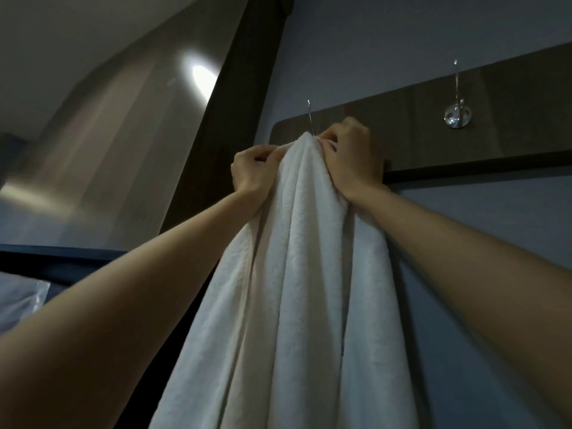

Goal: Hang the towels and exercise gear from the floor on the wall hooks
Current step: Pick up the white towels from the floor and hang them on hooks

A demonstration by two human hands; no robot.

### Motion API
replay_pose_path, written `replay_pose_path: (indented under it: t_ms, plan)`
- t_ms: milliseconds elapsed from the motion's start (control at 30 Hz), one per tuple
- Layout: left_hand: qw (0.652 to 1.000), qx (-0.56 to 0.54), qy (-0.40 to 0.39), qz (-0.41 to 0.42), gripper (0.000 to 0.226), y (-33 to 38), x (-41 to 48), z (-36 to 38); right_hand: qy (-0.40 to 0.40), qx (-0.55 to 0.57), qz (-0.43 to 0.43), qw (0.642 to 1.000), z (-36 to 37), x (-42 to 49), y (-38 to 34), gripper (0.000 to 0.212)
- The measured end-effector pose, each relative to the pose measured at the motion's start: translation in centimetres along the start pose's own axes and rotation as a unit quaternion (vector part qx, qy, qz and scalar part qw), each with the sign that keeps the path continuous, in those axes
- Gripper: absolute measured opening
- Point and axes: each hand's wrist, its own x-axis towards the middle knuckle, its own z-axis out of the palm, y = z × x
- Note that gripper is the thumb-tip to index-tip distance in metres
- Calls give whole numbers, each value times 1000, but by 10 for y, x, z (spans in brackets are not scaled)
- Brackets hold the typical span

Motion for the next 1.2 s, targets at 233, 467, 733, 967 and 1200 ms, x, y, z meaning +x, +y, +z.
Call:
replay_pose_path:
  t_ms: [233,467,733,967,1200]
  plan:
    - [996,-21,-91,1,24,-3,-36,1,-28,39,29,998,3,-36,-11,30]
    - [983,-68,-158,-69,36,2,-58,-17,-131,67,47,988,-23,-65,-18,29]
    - [986,37,-153,56,49,33,-96,-45,-152,125,94,976,-75,-95,-51,38]
    - [971,136,-173,93,49,68,-151,-85,-162,79,89,979,-142,-136,-83,38]
    - [933,260,-216,122,48,115,-231,-133,-231,-29,50,971,-235,-200,-128,39]
